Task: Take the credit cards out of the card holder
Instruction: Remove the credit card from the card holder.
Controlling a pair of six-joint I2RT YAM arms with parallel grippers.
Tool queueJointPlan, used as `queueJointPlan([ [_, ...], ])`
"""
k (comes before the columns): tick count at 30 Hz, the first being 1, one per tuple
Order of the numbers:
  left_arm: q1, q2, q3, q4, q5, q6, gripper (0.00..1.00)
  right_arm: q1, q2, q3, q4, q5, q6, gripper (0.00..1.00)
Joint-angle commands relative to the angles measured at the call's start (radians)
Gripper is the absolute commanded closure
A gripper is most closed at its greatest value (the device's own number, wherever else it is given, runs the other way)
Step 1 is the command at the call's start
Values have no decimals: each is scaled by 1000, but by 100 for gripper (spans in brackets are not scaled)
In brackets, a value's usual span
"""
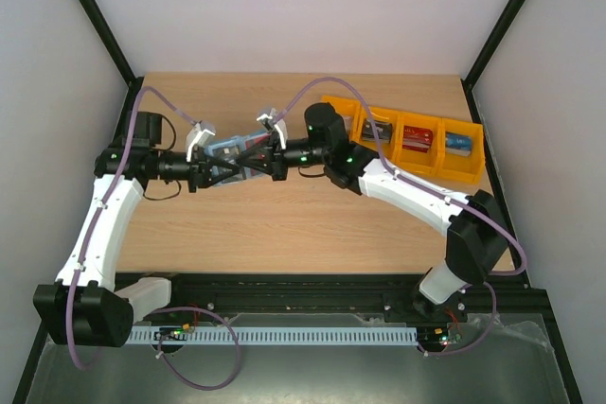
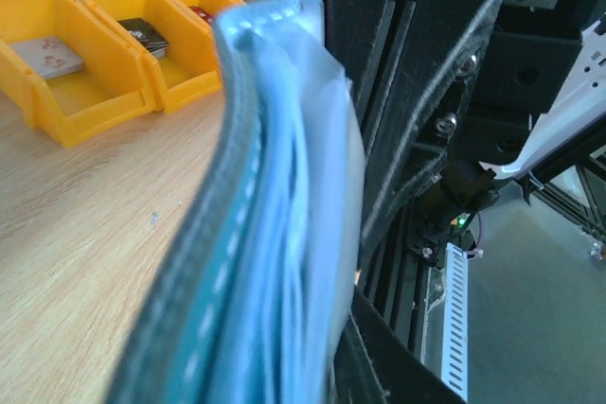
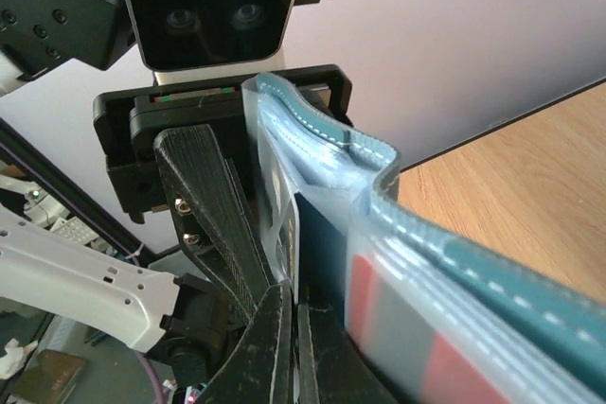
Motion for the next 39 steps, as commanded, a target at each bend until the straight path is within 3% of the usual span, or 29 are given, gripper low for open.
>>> queueJointPlan([
  [1,0,-14,11,48,70,7,78,7,-52,-28,51,-58,-9,98],
  [4,11,-15,11,37,93,23,72,-17,-72,-37,20,-51,-20,98],
  [16,26,-13,15,6,124,57,71,-67,-116,-36,-115,-28,-105,98],
  [18,28,-12,14,5,124,61,73,-71,-119,-32,-123,-29,-111,98],
  [22,29,-14,14,2,122,62,89,-73,-122,-29,-133,-32,-116,98],
  [28,32,-14,12,1,120,64,86,-87,-132,-30,-158,-23,-133,98],
  [34,33,-14,14,0,120,64,97,-90,-142,-24,-192,-14,-157,98],
  [39,33,-16,14,1,116,63,98,-99,-149,-24,-202,-1,-164,98],
])
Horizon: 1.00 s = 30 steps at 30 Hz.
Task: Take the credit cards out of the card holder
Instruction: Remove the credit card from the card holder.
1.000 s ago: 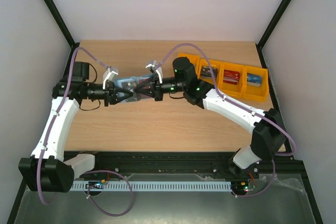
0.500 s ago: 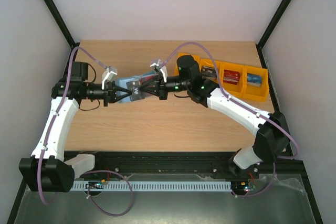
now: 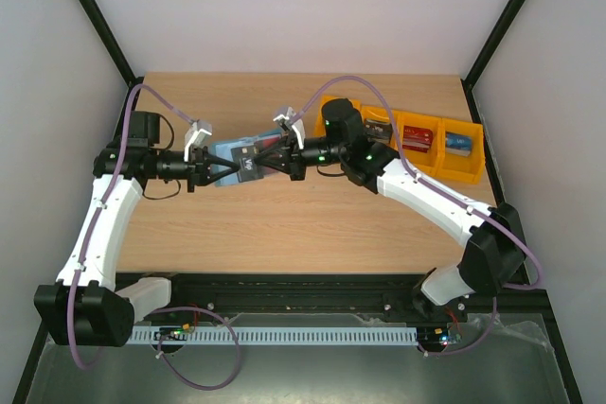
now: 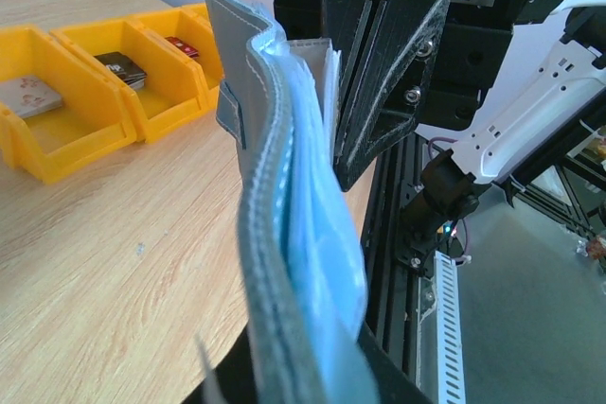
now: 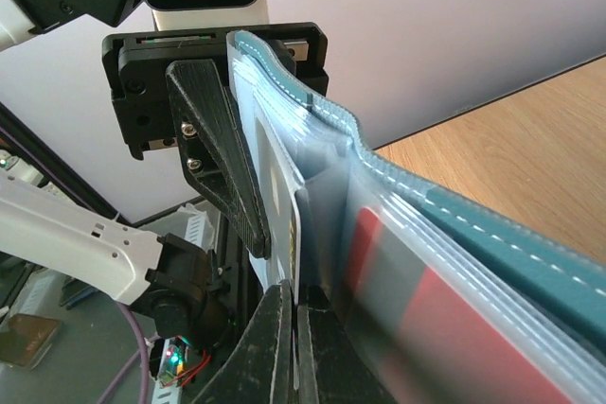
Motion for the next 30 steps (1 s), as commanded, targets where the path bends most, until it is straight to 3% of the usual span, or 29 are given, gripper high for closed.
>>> queueJointPlan([
  [1,6,-16,15,-11,34,19,98,-29,-44,4,-34,35,-23,98],
  [13,8,-16,8,12,29,-12,94,-52,-62,-15,-22,5,-9,98],
  [19,8,-13,11,-15,50,29,98,-44,-16,-43,61,-57,69,98],
  [30,8,-11,17,-38,59,61,98,-35,20,-58,144,-92,105,78],
])
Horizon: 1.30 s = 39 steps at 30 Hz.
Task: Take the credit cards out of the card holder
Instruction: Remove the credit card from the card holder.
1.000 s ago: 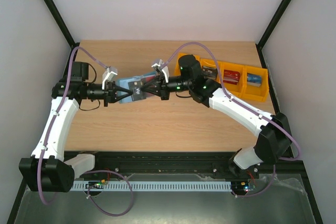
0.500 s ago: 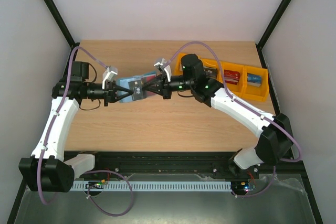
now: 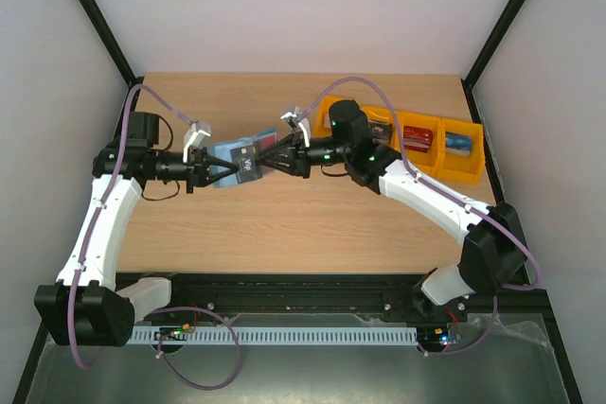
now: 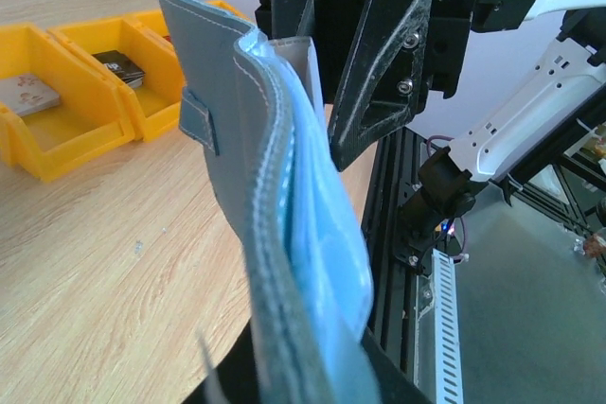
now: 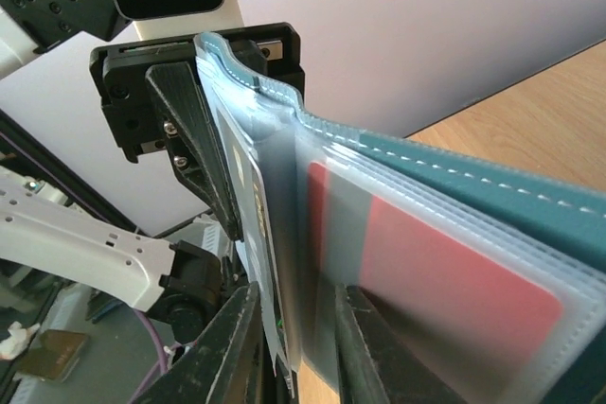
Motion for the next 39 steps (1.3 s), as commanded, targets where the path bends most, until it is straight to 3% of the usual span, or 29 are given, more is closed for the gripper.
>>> queueJointPlan([
  [1,7,-12,17,-13,49,37,98,7,29,3,58,-52,12,75],
  [5,7,-13,17,-13,46,37,98,9,32,-5,52,-136,-22,60],
  [7,7,-13,17,-12,48,36,98,12,30,-4,41,-123,-31,59],
  [14,7,-14,17,-16,48,39,98,36,65,23,57,-65,-17,76],
  [18,7,-13,17,-17,50,41,98,37,70,25,105,-72,15,97],
  [19,7,-13,16,-16,50,41,98,36,68,25,108,-74,13,98],
  [21,8,-14,14,-16,50,42,97,36,56,18,112,-76,6,98],
  [26,8,-15,12,-21,55,49,84,26,44,17,53,-68,-28,98],
  [37,8,-16,14,-33,60,60,80,5,13,12,20,-64,-57,98],
  [39,8,-14,15,-31,56,58,85,3,12,14,18,-66,-55,98],
])
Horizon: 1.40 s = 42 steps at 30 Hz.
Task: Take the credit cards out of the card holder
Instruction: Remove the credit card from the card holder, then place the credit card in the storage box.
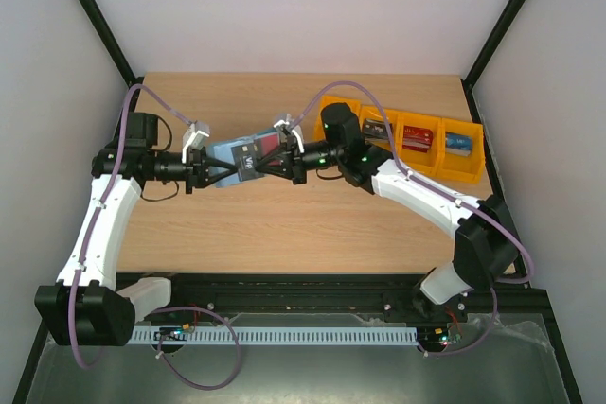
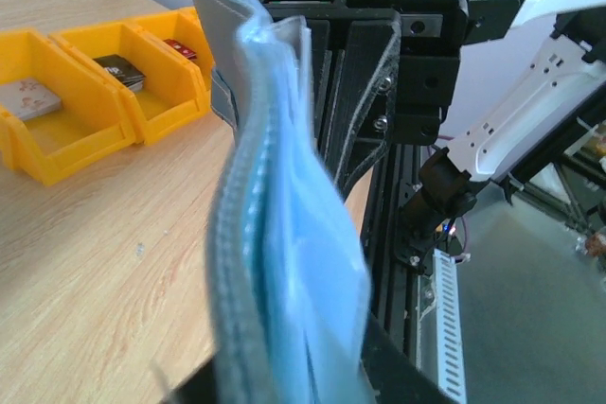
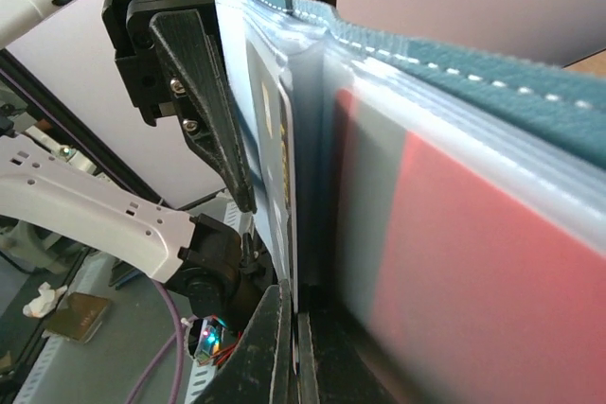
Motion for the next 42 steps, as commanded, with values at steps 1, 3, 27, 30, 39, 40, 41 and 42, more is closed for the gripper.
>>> queueJointPlan([
  [1,1,-14,14,-15,45,25,90,-15,-35,14,-5,11,-17,98],
  [3,1,-14,14,-11,44,20,97,-16,-38,17,-12,13,-22,98],
  [27,29,-21,-82,362,-304,-437,98,-496,-231,-352,240,696,836,98],
  [30,29,-24,-84,368,-305,-444,98,-497,-269,-441,312,921,983,98],
  [39,29,-23,-85,377,-302,-454,98,-498,-117,-424,315,1089,1321,98],
  [40,29,-25,-86,377,-301,-455,98,-496,-93,-413,298,1092,1346,98],
  [41,29,-26,-85,377,-298,-454,98,-497,-70,-395,277,1093,1365,99],
  [42,30,-28,-86,377,-298,-454,98,-497,-49,-377,254,1093,1387,99],
])
